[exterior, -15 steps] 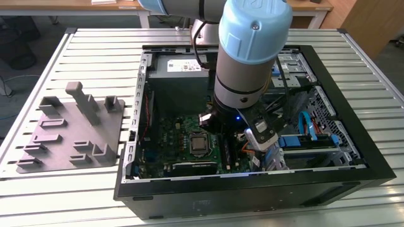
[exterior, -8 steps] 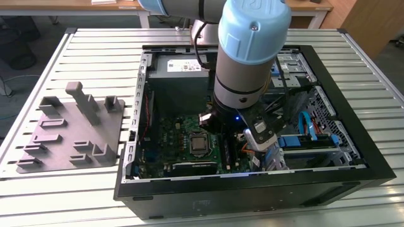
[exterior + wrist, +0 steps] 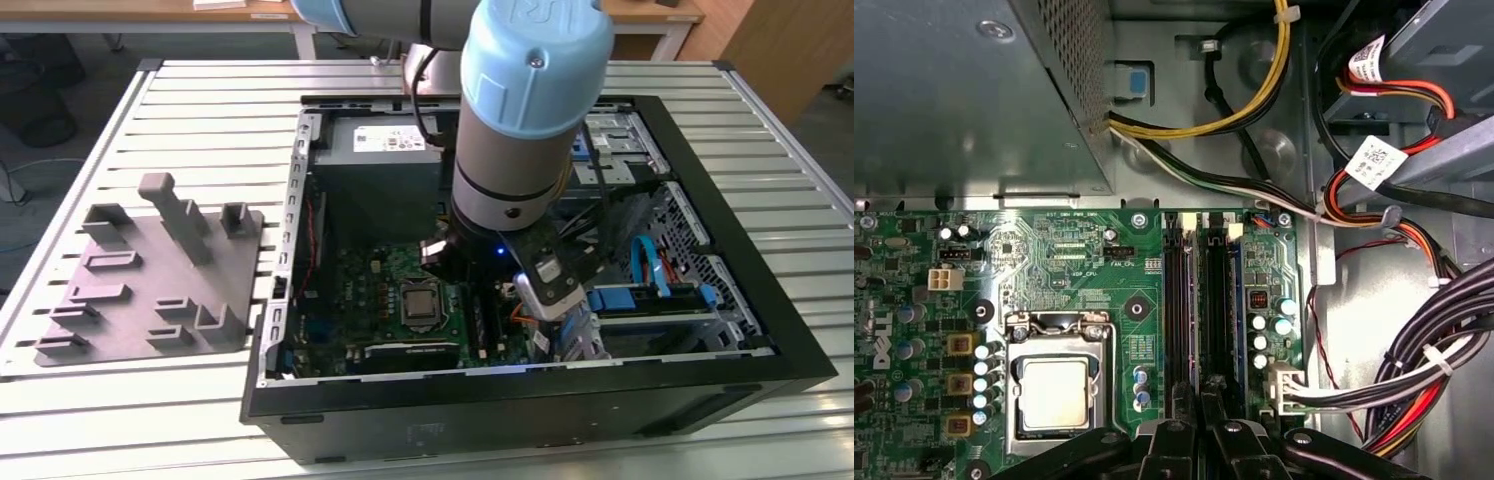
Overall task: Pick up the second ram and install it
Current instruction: 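Insert the second ram into the second slot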
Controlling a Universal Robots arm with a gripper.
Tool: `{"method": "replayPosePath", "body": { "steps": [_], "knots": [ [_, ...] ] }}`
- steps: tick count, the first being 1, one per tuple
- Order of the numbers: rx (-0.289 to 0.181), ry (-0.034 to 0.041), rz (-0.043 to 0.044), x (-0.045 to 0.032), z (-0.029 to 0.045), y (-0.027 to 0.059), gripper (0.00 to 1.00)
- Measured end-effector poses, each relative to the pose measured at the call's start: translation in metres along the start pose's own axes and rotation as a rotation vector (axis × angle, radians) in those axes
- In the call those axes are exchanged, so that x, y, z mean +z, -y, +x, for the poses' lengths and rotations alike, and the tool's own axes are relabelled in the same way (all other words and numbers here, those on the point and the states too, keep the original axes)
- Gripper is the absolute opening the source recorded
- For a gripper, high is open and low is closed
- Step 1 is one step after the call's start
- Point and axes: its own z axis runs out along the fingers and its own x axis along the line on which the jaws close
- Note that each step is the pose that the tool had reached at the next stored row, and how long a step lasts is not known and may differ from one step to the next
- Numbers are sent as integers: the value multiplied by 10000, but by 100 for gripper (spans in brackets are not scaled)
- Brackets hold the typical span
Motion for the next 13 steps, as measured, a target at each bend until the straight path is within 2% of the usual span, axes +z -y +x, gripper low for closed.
{"method": "replayPosePath", "body": {
  "steps": [13],
  "knots": [
    [-2, -1, 0, 14, 1, -2, 14]
  ]
}}
